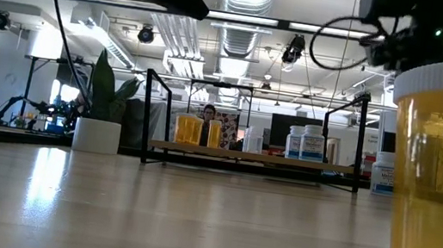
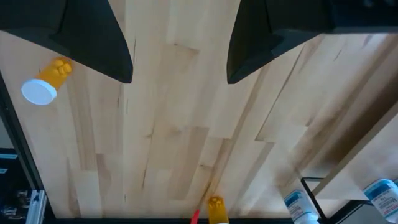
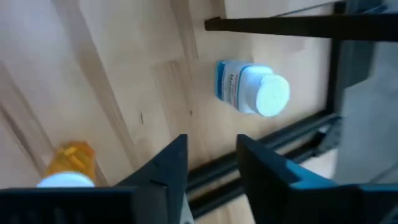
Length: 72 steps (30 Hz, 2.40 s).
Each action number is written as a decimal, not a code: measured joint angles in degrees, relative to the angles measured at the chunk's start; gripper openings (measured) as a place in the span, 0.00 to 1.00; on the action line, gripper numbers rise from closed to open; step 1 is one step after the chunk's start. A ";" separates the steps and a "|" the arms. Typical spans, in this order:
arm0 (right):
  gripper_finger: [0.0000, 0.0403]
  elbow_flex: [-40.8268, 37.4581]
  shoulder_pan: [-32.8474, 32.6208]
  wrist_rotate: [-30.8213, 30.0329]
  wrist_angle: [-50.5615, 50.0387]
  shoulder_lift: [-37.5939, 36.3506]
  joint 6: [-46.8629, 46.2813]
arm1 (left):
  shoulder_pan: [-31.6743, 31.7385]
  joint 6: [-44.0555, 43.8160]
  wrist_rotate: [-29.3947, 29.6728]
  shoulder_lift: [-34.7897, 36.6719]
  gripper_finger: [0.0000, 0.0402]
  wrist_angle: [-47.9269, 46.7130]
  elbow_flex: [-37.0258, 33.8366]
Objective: Pick and place medicine bottles onto shelf by color
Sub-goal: Put the white pill bottle on the shelf aligned with the white pill bottles
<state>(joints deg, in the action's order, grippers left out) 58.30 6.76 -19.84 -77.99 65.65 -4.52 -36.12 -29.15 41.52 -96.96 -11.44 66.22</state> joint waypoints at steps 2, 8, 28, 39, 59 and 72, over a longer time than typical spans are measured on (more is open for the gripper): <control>0.37 -1.47 4.47 2.26 3.47 -0.55 3.17 | 0.00 0.02 0.00 -0.19 0.61 0.02 0.00; 0.49 -5.12 13.21 5.31 10.53 -0.66 15.46 | -0.01 1.03 -0.02 -0.29 0.61 0.02 -0.02; 0.59 -13.41 23.28 2.09 22.64 -0.66 31.24 | 0.00 1.03 -0.22 -0.29 0.61 0.48 -0.02; 0.58 -13.75 22.86 5.75 22.53 -0.73 30.58 | -0.02 0.96 -0.33 -0.31 0.61 0.54 -0.02; 0.58 -13.70 8.43 10.33 16.29 -0.84 17.13 | -0.02 0.83 -0.36 -0.31 0.61 0.55 -0.02; 0.58 -10.05 -4.53 14.20 23.10 -0.57 12.71 | -0.01 0.85 -0.35 -0.33 0.61 0.67 0.02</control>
<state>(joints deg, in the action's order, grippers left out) 48.25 2.23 -5.63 -54.89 65.08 8.19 -36.13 -28.29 41.17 -97.29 -10.77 66.24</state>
